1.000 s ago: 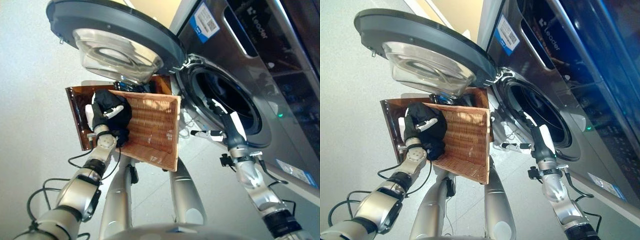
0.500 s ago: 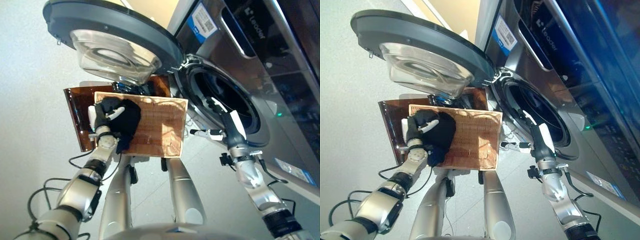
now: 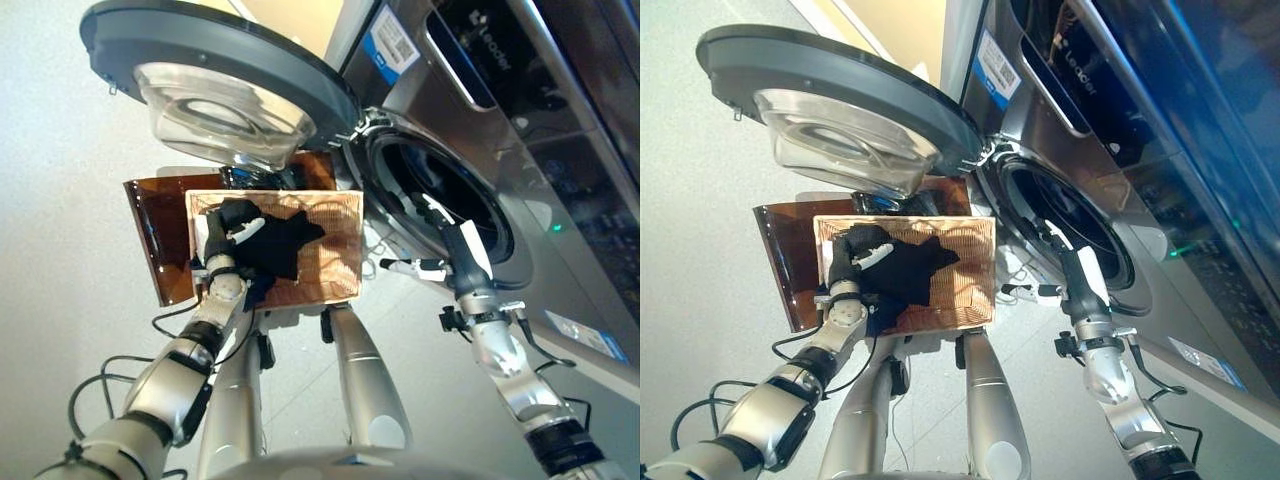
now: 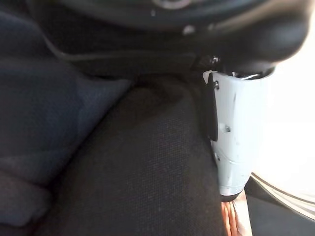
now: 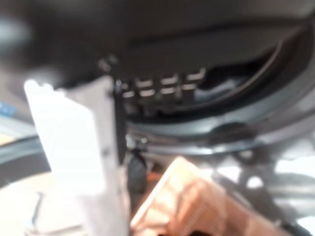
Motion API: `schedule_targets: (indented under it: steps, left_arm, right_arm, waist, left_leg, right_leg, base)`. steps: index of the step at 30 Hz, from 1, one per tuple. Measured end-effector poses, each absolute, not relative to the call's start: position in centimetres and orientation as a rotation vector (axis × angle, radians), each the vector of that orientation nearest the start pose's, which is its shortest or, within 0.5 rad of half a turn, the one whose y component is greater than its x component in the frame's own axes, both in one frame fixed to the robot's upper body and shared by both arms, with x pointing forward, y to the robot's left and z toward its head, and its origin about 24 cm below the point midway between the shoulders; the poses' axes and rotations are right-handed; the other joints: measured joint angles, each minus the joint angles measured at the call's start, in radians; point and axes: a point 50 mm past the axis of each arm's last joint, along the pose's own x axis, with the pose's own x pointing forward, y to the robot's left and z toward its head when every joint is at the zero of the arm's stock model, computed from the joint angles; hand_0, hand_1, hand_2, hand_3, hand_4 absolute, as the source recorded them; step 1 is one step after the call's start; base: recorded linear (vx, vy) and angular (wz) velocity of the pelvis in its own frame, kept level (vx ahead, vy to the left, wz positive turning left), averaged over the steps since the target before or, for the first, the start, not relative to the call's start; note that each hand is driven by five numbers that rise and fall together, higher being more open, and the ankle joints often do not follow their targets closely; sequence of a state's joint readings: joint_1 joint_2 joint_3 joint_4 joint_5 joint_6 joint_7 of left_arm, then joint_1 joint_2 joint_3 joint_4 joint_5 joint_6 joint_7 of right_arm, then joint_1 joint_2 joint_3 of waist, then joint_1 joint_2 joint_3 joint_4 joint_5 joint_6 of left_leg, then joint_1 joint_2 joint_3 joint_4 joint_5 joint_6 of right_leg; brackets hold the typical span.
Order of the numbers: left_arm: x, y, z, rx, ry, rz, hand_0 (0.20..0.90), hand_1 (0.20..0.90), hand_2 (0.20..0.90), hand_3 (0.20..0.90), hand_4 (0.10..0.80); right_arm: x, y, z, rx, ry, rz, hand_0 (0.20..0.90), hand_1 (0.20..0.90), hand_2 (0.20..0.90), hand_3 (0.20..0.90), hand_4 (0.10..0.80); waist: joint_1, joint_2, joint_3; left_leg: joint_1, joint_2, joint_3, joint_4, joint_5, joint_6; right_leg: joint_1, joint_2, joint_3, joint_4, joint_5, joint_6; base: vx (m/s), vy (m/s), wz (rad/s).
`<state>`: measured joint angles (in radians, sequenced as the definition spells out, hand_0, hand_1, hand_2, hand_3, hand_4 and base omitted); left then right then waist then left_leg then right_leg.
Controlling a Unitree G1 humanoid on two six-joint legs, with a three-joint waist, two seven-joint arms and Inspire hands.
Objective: Pick up the clothes and place them into the washing machine
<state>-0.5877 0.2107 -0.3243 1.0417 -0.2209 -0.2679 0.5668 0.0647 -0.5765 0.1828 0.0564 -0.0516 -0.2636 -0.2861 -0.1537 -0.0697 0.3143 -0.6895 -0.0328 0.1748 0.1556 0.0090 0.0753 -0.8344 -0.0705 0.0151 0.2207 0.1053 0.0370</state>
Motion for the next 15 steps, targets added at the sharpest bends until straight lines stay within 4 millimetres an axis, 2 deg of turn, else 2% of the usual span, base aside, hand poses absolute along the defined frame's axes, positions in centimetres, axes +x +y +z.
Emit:
schedule_targets:
  steps: [9, 15]
  left_arm:
    - [32.4, 17.5, 0.2, 0.171, 0.153, 0.374, 0.2, 0.2, 0.2, 0.2, 0.3]
    - [31.0, 16.9, -0.3, 0.034, 0.141, 0.33, 0.2, 0.2, 0.2, 0.2, 0.3]
  right_arm:
    - [23.4, -22.5, 5.2, -0.579, -0.156, -0.032, 0.9, 0.9, 0.9, 0.9, 0.8]
    - [23.2, -23.1, 3.4, -0.566, -0.069, -0.043, 0.9, 0.9, 0.9, 0.9, 0.8]
  waist:
    - [0.009, 0.001, -0.005]
    - [0.029, 0.01, -0.02]
  left_leg:
    - [0.003, 0.0, 0.0, 0.015, 0.0, 0.0]
    - [0.043, 0.003, -0.003, 0.007, 0.0, -0.001]
  right_leg:
    - [0.007, -0.001, 0.0, 0.004, 0.008, -0.005]
    - [0.047, -0.002, -0.002, 0.001, 0.007, -0.005]
  base:
    - [0.006, -0.005, 0.02]
    - [0.025, -0.016, 0.06]
